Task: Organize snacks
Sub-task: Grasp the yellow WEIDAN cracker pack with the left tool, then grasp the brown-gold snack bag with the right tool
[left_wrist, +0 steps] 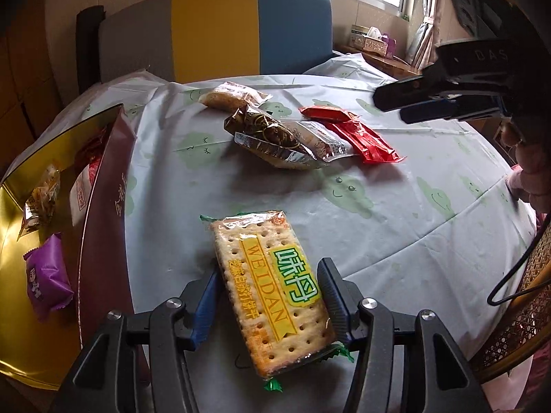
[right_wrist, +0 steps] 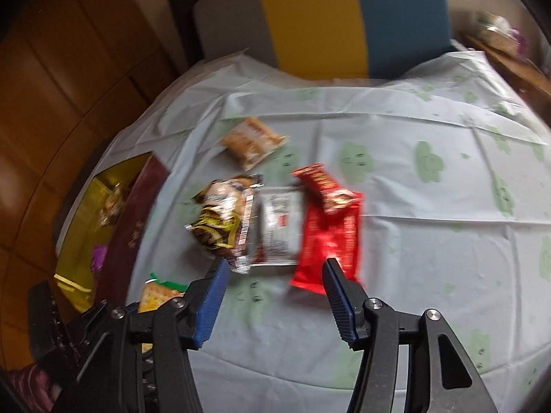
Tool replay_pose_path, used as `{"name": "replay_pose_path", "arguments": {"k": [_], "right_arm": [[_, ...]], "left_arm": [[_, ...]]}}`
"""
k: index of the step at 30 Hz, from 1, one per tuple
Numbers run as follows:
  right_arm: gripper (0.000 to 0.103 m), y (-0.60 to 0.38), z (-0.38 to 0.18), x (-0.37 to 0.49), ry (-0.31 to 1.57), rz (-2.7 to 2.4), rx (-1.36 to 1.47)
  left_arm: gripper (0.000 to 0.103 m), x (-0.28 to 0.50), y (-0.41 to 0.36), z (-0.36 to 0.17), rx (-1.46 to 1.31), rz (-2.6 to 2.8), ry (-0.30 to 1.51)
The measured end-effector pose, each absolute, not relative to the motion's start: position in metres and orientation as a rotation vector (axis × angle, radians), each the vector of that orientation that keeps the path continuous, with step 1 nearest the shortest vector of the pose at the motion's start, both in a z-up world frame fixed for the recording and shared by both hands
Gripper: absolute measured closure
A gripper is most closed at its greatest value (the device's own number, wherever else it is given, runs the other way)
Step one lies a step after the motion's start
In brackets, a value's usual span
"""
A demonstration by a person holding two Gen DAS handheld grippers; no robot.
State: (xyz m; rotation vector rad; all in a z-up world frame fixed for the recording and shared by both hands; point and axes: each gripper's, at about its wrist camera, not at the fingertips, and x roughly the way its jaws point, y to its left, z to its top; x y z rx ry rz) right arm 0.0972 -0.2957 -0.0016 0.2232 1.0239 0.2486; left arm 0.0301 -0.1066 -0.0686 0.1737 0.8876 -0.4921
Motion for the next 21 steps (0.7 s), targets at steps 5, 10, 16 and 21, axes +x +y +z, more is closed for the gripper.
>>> {"name": "replay_pose_path", "arguments": {"k": [5, 10, 16, 21], "right_arm": [[0.045, -0.252, -0.009, 0.132, 1.065, 0.309, 0.188], [0.042, -0.219, -0.032, 0.174, 1.126, 0.276, 0.115], [0.065, -0.201, -0.047, 0.187, 1.134, 0.266, -0.008], [0.075, -0.192, -0.041, 0.17, 1.128, 0.31, -0.096]], "left_arm": [[0.046, 0.028, -0.105, -0.069, 0.164, -0.501, 0.873], [0.046, 0.027, -0.103, -0.069, 0.155, -0.509, 0.866], [0.046, 0.027, -0.102, -0.07, 0.147, -0.522, 0.859], [0.046, 0.028, -0.102, -0.07, 0.141, -0.521, 0.855]]}}
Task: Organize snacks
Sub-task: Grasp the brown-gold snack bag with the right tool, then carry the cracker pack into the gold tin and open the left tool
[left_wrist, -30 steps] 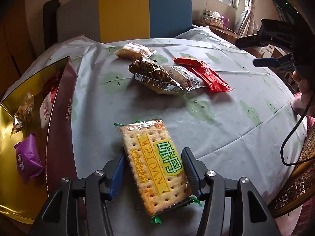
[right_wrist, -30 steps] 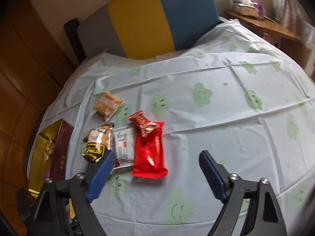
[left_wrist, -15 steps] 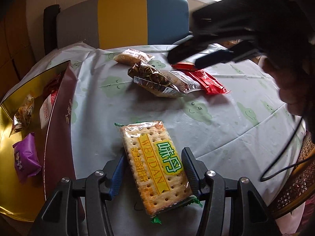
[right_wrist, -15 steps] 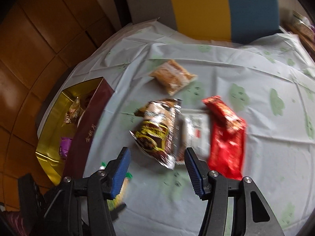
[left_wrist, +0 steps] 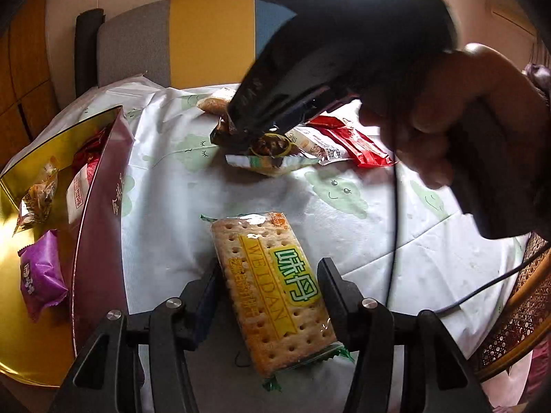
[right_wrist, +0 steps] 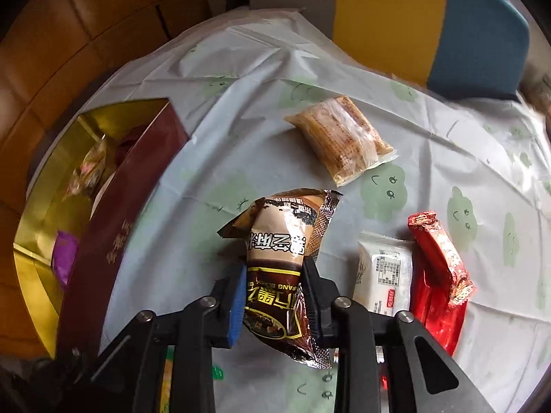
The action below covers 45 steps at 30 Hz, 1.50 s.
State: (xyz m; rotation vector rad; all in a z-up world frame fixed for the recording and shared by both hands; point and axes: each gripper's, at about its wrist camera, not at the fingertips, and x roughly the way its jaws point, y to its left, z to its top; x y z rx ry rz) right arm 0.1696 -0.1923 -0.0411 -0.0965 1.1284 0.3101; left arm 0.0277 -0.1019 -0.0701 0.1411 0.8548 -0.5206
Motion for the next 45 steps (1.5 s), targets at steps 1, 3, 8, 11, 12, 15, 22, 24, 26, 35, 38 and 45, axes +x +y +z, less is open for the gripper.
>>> {"name": "replay_pose_path", "arguments": {"k": [1, 3, 8, 11, 12, 15, 22, 24, 26, 35, 38, 45], "right_arm": [[0.075, -0.191, -0.041, 0.164, 1.131, 0.32, -0.11], [0.075, -0.189, -0.039, 0.15, 1.135, 0.351, -0.121], [0.075, -0.2, -0.038, 0.115, 1.167, 0.389, -0.116], [0.075, -0.214, -0.042, 0.098, 1.188, 0.389, -0.101], [0.075, -0.217, -0.044, 0.094, 1.186, 0.387, -0.102], [0.072, -0.223, -0.049, 0.091, 1.185, 0.388, -0.076], [0.068, -0.225, -0.052, 0.089, 1.152, 0.405, -0.086], [0.068, -0.224, -0.053, 0.09, 1.151, 0.405, -0.09], [0.068, -0.225, -0.053, 0.091, 1.154, 0.404, -0.088], [0.068, -0.223, -0.054, 0.092, 1.158, 0.407, -0.097], [0.068, -0.224, -0.054, 0.092, 1.158, 0.408, -0.085], [0.068, -0.224, -0.054, 0.091, 1.152, 0.403, -0.089]], "left_arm": [[0.046, 0.028, -0.102, -0.07, 0.139, -0.52, 0.855], [0.046, 0.028, -0.102, -0.07, 0.14, -0.519, 0.855], [0.046, 0.028, -0.102, -0.07, 0.142, -0.517, 0.857], [0.046, 0.027, -0.103, -0.07, 0.145, -0.512, 0.857], [0.046, 0.026, -0.103, -0.07, 0.147, -0.51, 0.857], [0.046, 0.028, -0.106, -0.071, 0.159, -0.499, 0.86], [0.047, 0.03, -0.107, -0.069, 0.176, -0.484, 0.875], [0.048, 0.028, -0.108, -0.067, 0.177, -0.485, 0.88], [0.049, 0.029, -0.107, -0.066, 0.179, -0.485, 0.883], [0.05, 0.013, -0.095, -0.044, 0.189, -0.515, 0.841], [0.05, 0.011, -0.085, -0.032, 0.152, -0.517, 0.826], [0.05, 0.011, -0.037, 0.003, 0.044, -0.461, 0.77]]}}
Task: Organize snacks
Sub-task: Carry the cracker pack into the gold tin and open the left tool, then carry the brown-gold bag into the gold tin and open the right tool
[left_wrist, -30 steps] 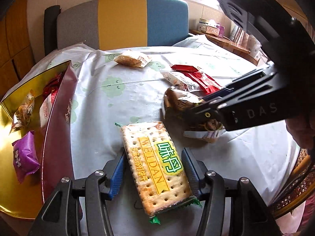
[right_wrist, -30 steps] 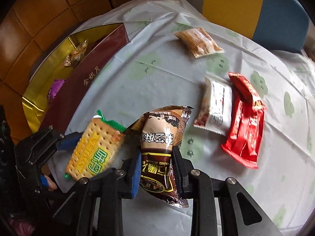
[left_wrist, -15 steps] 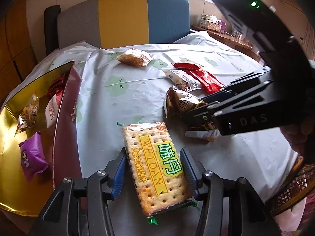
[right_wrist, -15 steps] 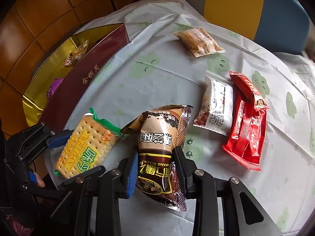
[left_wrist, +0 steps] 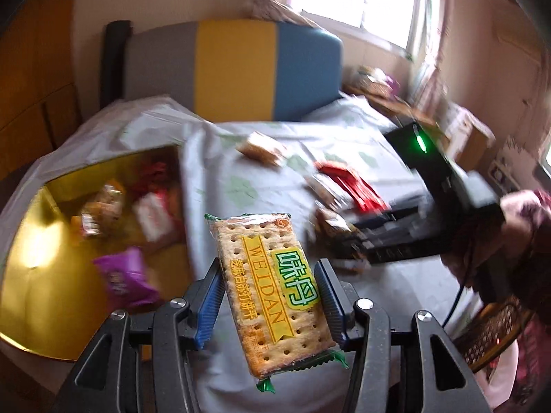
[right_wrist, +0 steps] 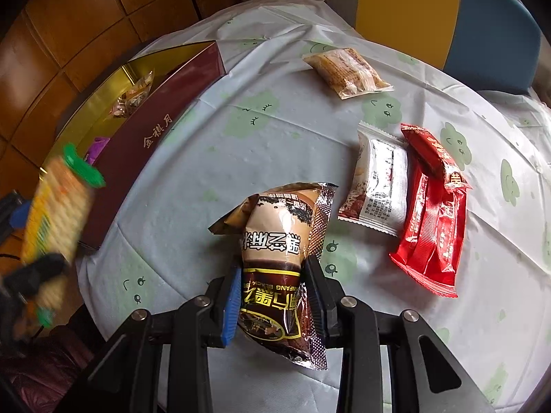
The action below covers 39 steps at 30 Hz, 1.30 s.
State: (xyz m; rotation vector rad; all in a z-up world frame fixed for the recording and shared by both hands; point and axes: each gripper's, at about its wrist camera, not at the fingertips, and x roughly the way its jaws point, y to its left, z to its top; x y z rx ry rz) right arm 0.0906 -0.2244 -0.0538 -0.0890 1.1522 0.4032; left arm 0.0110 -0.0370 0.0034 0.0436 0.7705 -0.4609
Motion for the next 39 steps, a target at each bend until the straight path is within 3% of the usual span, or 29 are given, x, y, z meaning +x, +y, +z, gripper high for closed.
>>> {"name": "replay_pose_path", "arguments": {"k": [6, 17, 25, 39], "right_arm": [[0.068, -0.223, -0.054, 0.09, 1.147, 0.397, -0.097], [0.067, -0.221, -0.055, 0.091, 1.143, 0.393, -0.111], [0.066, -0.223, -0.056, 0.091, 1.141, 0.392, -0.109], [0.066, -0.217, -0.056, 0.087, 1.113, 0.364, -0.147]], "left_arm": [[0.05, 0.042, 0.021, 0.015, -0.102, -0.288, 0.779], [0.049, 0.068, 0.099, -0.021, -0.243, -0.028, 0.917], [0.048, 0.07, 0.097, -0.039, -0.222, -0.026, 0.961], [0.048, 0.055, 0.091, -0.025, -0.137, 0.1, 0.901]]}}
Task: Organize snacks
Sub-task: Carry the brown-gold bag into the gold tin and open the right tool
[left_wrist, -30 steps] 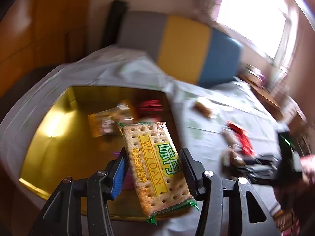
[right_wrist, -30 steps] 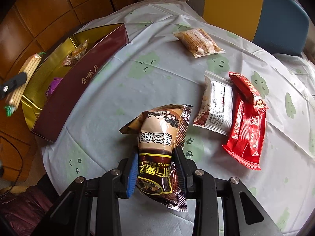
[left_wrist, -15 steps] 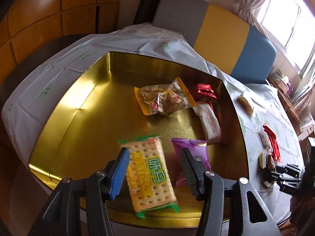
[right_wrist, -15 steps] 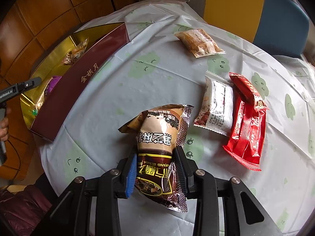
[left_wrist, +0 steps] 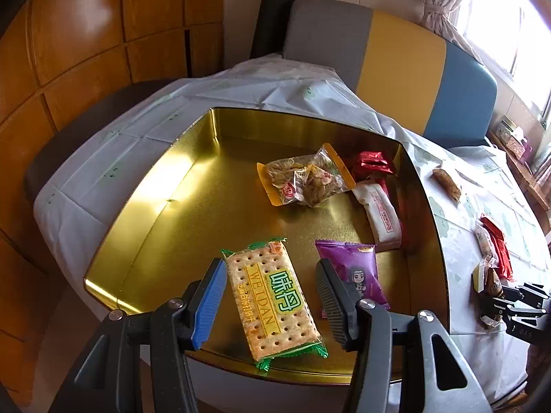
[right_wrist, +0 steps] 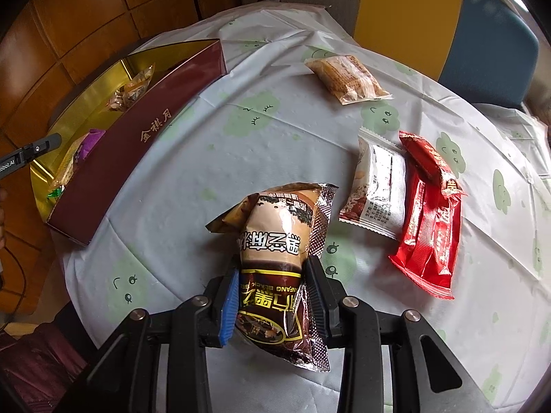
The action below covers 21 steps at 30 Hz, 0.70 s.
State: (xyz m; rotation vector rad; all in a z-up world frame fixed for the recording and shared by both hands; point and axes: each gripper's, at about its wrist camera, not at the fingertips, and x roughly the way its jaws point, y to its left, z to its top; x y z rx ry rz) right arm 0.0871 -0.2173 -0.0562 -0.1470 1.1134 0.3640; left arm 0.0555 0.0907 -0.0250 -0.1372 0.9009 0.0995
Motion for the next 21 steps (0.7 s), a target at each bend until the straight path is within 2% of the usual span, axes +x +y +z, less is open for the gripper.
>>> {"name": "replay_pose_path", "arguments": {"k": [21], "right_arm": [[0.078, -0.22, -0.049, 0.076, 1.109, 0.283, -0.066]], "left_arm": [[0.048, 0.046, 0.077, -0.018, -0.097, 0.081, 0.871]]}}
